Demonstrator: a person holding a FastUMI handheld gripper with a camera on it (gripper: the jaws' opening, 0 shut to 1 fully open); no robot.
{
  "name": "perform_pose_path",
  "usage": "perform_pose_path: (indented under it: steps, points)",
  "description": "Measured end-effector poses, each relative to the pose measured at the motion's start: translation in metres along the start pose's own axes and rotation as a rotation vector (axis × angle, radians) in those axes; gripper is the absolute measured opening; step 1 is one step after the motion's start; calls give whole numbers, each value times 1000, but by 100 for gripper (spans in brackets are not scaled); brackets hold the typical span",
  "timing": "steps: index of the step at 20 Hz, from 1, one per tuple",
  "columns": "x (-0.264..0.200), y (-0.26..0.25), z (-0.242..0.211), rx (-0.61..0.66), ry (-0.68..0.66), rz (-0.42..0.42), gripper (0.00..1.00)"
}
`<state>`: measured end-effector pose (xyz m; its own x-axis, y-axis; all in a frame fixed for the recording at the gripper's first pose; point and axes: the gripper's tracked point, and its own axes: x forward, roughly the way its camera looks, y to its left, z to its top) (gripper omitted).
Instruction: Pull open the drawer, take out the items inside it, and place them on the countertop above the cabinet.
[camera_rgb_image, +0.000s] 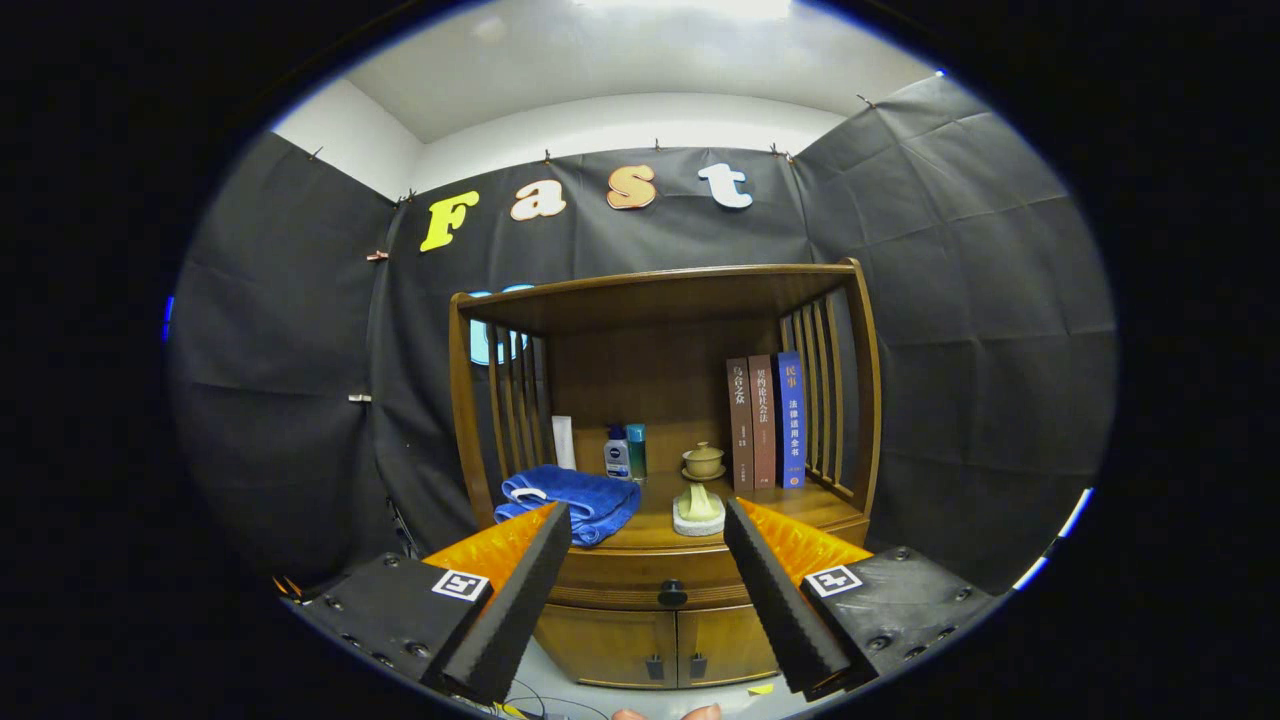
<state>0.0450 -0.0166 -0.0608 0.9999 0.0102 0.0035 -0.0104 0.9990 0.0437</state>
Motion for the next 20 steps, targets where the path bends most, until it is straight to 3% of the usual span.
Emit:
perform_pose_path:
  steps: [20]
  points:
    - [-1,15,-5,-8,-1,29,99]
